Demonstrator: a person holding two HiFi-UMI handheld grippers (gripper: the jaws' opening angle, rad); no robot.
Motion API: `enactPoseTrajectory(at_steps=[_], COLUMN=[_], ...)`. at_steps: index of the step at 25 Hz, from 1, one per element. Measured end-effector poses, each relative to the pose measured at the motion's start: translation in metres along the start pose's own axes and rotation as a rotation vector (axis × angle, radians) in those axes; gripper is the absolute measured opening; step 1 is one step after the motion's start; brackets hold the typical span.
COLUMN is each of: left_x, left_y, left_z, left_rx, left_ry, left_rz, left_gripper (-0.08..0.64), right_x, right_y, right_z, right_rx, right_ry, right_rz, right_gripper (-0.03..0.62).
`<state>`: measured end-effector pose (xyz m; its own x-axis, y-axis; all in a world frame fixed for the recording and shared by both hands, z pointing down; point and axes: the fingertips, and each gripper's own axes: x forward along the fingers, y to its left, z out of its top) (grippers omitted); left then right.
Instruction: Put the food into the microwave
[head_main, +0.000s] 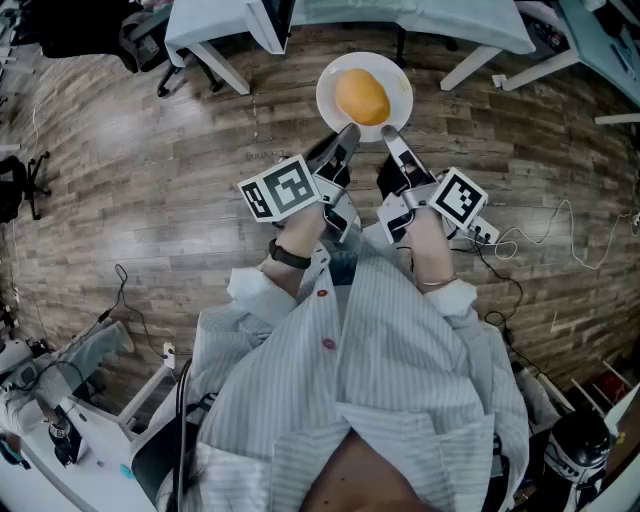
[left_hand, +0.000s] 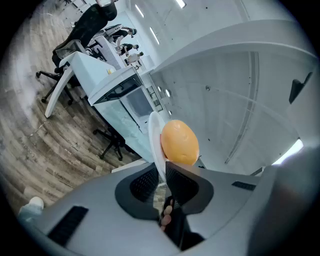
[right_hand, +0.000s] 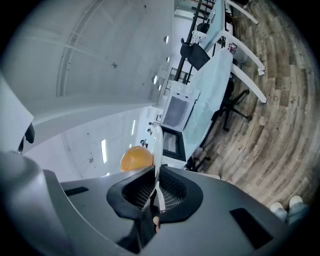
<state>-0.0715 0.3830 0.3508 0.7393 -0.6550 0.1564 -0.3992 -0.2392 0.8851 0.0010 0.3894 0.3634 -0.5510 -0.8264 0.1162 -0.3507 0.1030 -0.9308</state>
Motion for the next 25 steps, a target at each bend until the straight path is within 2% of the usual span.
enactPoseTrajectory(at_steps=[21,25], left_x=[0.010,0.028], left_y=[0.015,0.013], left_z=[-0.015,-0.016], left_rx=[-0.024,-0.018], left_ry=[0.022,0.021], left_rz=[-0.001,-0.004], left_gripper=[0.043,0.043], right_x=[-0.004,-0.005], right_y=[-0.022,-0.030], right_z=[-0.001,0.015], right_rx=[0.026,0.017], right_ry=[0.000,-0.002], right_rz=[-0.020,-0.023], right_gripper=[0.041,0.041])
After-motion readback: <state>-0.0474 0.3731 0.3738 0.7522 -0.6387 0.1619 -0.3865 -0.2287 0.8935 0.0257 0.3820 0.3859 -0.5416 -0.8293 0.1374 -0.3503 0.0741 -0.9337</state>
